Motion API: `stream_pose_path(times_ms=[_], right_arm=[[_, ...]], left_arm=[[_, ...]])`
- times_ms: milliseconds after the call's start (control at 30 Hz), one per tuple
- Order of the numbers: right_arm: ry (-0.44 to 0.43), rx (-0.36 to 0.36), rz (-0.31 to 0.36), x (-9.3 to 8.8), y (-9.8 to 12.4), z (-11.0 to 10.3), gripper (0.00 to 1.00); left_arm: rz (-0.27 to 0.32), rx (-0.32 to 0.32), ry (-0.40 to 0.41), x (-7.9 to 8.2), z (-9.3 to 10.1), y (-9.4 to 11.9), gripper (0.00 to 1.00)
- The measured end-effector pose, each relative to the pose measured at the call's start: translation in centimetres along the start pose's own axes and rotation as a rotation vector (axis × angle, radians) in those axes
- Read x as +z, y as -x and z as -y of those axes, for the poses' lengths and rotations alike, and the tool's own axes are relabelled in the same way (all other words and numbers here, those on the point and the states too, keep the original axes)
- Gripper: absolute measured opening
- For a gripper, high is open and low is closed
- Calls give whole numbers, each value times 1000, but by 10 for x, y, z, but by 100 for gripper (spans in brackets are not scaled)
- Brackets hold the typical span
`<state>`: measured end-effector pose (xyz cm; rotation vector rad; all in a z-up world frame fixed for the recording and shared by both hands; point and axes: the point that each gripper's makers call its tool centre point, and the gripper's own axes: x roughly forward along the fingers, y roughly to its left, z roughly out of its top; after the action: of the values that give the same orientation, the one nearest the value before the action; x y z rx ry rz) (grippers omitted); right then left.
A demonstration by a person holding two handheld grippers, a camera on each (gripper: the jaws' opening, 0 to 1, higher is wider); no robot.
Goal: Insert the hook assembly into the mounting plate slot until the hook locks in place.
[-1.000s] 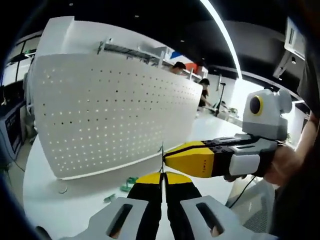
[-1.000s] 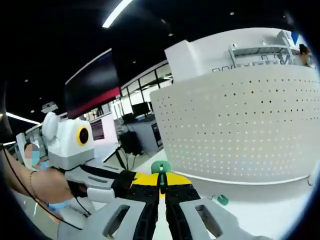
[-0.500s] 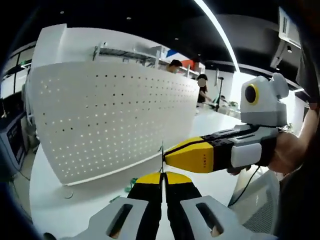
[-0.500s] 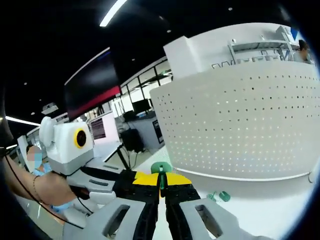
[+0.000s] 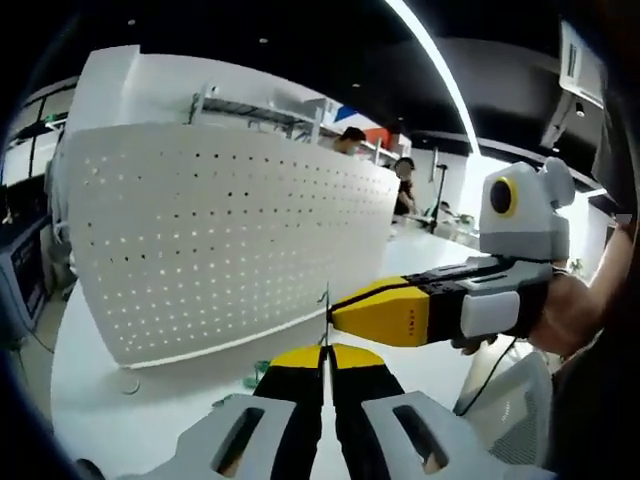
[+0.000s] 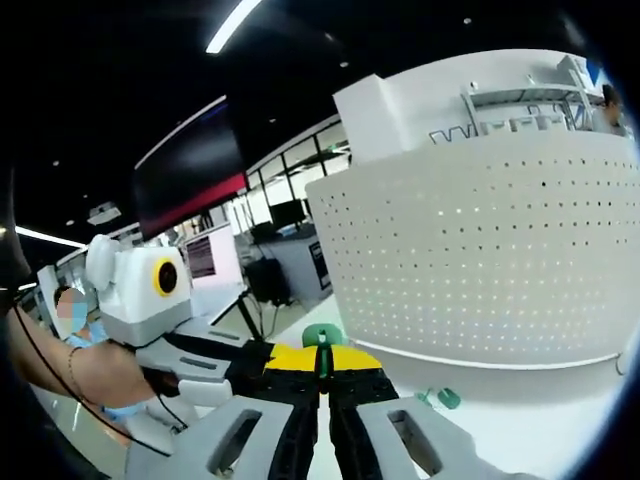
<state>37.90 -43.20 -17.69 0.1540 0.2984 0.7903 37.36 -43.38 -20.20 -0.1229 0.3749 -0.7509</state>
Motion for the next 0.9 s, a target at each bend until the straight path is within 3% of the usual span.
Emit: stream_pose_path(times_ms=[67, 133, 233, 333, 667, 900], right_arm=[[1, -6, 5, 1, 1, 1, 0], [12, -16, 16, 3, 1, 2, 0], [25, -33, 28, 6, 3, 5, 0], [38, -64, 42, 10, 4, 14, 0], [75, -237, 102, 40, 8, 83, 0], [102, -321, 123, 55, 12, 116, 0]], left_arm=[[-1, -6, 69, -2, -1, -1, 3], [-13, 9, 55, -4, -4, -2, 6], [-30, 22, 78, -9, -6, -4, 21], [-20, 17, 94, -8, -5, -3, 23], [-14, 29, 125, -11, -6, 4, 28], [-12, 37, 134, -12, -7, 7, 31]])
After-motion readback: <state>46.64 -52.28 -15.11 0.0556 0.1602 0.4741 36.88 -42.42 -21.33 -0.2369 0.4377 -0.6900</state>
